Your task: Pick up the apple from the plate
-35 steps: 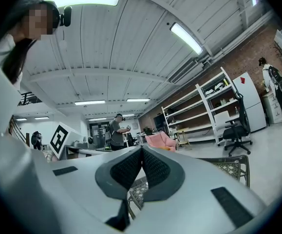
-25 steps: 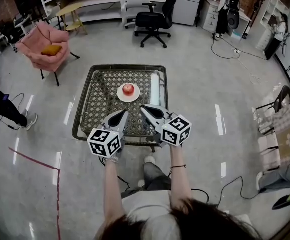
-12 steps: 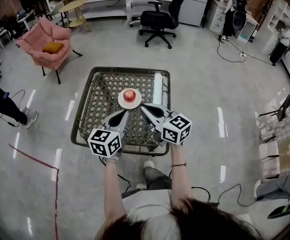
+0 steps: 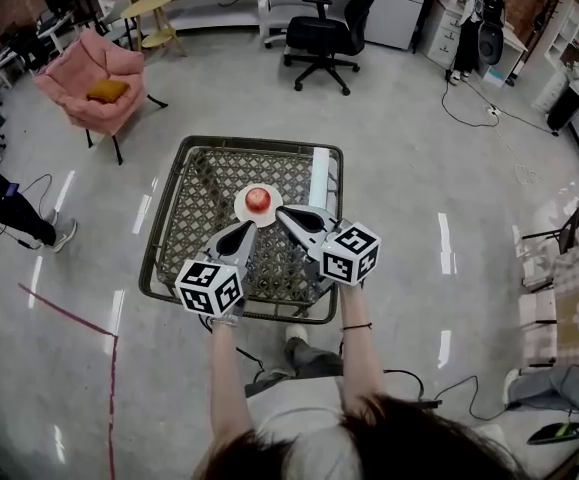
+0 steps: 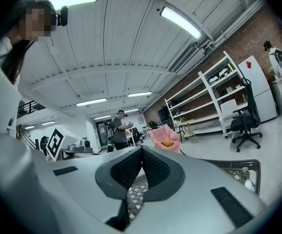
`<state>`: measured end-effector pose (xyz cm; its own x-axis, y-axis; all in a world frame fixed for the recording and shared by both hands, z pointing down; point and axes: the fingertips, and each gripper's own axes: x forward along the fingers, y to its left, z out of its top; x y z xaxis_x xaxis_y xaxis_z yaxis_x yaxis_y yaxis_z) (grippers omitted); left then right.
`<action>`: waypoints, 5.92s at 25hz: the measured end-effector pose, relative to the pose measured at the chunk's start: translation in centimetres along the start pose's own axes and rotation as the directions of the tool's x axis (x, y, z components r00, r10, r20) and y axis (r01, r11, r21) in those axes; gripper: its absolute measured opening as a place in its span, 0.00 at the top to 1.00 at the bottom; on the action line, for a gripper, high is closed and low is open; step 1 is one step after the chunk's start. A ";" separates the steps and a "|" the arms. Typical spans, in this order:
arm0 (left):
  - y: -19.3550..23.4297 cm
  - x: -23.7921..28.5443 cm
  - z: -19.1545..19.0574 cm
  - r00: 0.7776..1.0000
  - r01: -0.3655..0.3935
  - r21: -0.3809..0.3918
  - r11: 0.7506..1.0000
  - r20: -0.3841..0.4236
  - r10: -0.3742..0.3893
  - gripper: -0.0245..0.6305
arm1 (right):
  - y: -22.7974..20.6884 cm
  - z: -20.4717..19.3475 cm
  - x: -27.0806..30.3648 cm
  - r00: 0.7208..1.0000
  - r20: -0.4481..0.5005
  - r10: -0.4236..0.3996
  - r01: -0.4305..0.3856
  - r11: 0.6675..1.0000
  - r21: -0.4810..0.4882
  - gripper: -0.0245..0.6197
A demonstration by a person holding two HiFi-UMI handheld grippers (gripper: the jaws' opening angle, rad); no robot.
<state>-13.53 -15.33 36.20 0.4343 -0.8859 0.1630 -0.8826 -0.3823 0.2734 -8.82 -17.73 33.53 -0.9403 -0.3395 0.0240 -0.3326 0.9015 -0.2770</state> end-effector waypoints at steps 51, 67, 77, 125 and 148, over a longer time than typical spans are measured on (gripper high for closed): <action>13.6 11.6 -11.4 0.981 -0.057 0.030 0.998 -0.185 0.061 0.89 | -15.4 -12.9 8.5 0.988 -0.153 -0.018 0.036 0.992 0.118 0.95; 15.5 13.8 -14.3 0.974 -0.079 0.070 0.994 -0.209 0.092 0.63 | -18.1 -16.3 8.3 0.983 -0.180 -0.024 0.048 0.990 0.129 0.95; 16.0 14.6 -15.2 0.969 -0.070 0.075 0.995 -0.231 0.086 0.56 | -18.6 -17.2 8.5 0.982 -0.188 -0.024 0.050 0.989 0.136 0.95; 16.8 18.9 -16.6 0.965 0.021 0.169 0.985 -0.260 0.024 0.38 | -21.0 -18.9 7.8 0.979 -0.191 -0.069 0.104 0.978 0.181 0.95; 17.0 18.1 -16.1 0.979 -0.025 0.129 0.991 -0.197 0.050 0.38 | -20.9 -18.8 7.6 0.981 -0.180 -0.077 0.114 0.972 0.207 0.95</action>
<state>-17.83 -33.60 59.09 0.4163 -0.8351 0.3597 -0.9090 -0.3907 0.1450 -10.38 -34.10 57.55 -0.9095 -0.3544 0.2174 -0.4158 0.7817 -0.4649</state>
